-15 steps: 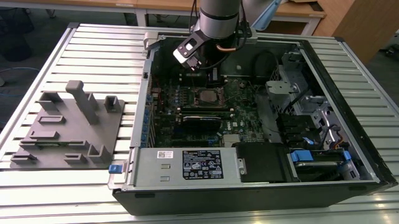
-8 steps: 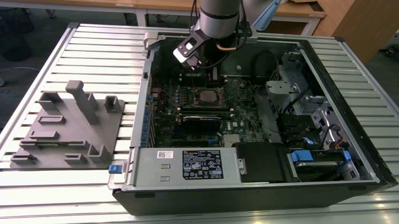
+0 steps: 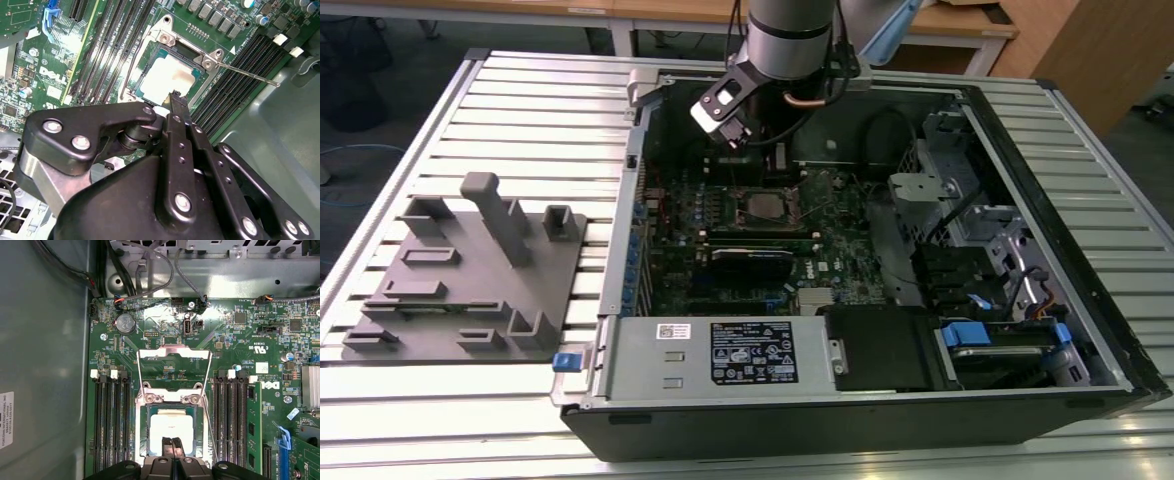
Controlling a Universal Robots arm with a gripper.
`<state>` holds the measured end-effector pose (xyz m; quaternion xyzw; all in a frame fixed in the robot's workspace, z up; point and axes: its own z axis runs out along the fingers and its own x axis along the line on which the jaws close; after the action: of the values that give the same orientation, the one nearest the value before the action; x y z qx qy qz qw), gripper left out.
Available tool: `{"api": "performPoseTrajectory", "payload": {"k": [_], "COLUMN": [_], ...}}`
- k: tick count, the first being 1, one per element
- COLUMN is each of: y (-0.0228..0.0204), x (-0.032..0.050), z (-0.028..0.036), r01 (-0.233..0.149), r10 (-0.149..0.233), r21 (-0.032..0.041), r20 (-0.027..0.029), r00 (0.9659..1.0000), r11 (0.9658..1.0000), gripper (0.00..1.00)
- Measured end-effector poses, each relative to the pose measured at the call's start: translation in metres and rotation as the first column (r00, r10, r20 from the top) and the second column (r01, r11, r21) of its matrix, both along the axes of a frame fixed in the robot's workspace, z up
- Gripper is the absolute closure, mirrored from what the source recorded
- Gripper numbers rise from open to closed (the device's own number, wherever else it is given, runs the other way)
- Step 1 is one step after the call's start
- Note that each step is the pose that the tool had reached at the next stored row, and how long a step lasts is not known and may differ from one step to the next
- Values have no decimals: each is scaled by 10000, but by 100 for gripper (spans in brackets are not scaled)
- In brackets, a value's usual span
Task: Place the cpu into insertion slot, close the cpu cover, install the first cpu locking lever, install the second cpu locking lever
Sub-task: 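Close the cpu cover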
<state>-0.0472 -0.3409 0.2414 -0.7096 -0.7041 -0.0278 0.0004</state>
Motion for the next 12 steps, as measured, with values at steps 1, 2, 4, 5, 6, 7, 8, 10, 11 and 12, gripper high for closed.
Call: {"api": "performPoseTrajectory", "payload": {"k": [1, 2, 4, 5, 6, 7, 8, 10, 11, 12], "y": [0, 0, 0, 0, -1, 0, 0, 0, 0, 0], "x": [0, 0, 2, 5, 8, 13, 19, 35, 44, 52], "z": [7, 18, 18, 18, 18, 18, 18, 18, 17, 17], "r01": [0, 0, -1, -2, -1, 0, 0, 0, 0, 0], "r10": [0, 0, 1, 2, 1, 0, 0, 0, 0, 0], "r21": [0, 0, 0, -1, -1, -1, -1, 0, 0, 0], "r20": [0, 0, 0, -1, -1, -1, -1, -1, -1, -1], "r00": [10000, 10000, 10000, 10000, 10000, 10000, 10000, 10000, 10000, 10000], "r11": [10000, 10000, 10000, 10000, 10000, 10000, 10000, 10000, 10000, 10000], "gripper": [89, 89, 89, 89, 89, 89, 89, 89, 89, 89]}}
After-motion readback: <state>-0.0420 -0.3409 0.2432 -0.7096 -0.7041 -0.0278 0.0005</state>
